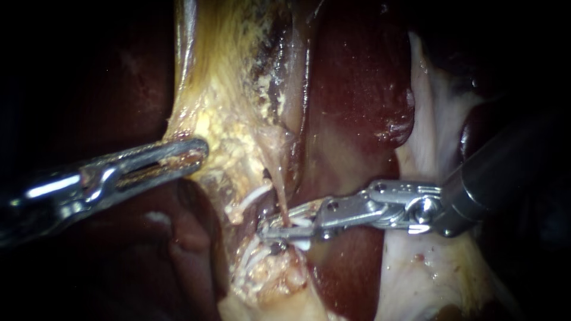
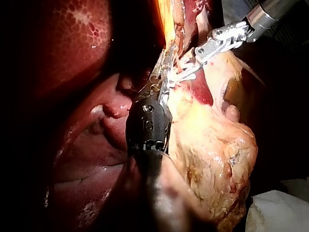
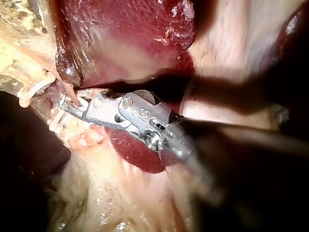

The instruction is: Clipping second clip right tube

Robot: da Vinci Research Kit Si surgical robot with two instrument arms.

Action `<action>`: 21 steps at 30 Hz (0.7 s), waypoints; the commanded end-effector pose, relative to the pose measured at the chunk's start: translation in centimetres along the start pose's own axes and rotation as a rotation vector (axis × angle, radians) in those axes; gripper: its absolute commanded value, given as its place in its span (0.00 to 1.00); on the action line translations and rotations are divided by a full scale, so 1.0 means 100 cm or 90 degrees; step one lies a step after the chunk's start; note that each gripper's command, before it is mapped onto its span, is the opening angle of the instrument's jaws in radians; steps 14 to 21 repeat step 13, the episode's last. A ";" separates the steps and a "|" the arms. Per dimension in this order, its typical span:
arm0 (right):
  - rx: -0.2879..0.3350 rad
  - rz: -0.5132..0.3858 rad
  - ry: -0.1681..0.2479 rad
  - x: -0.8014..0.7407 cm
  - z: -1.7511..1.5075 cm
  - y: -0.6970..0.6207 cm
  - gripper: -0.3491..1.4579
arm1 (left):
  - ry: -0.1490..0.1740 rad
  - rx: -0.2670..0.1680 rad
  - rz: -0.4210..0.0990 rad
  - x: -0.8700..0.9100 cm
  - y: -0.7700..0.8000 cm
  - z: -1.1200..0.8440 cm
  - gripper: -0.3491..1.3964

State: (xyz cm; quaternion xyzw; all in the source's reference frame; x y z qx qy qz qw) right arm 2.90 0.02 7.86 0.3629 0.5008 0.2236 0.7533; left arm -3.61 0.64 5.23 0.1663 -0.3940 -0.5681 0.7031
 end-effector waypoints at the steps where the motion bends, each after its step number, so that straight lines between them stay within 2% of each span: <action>1: 0.001 0.001 0.000 0.0000 0.0001 -0.0001 0.00 | 0.000 0.000 0.000 0.0000 0.0000 0.0000 0.00; 21: 0.004 0.011 0.000 -0.0002 0.0001 -0.0001 0.00 | 0.000 0.000 0.000 0.0000 0.0000 0.0001 0.00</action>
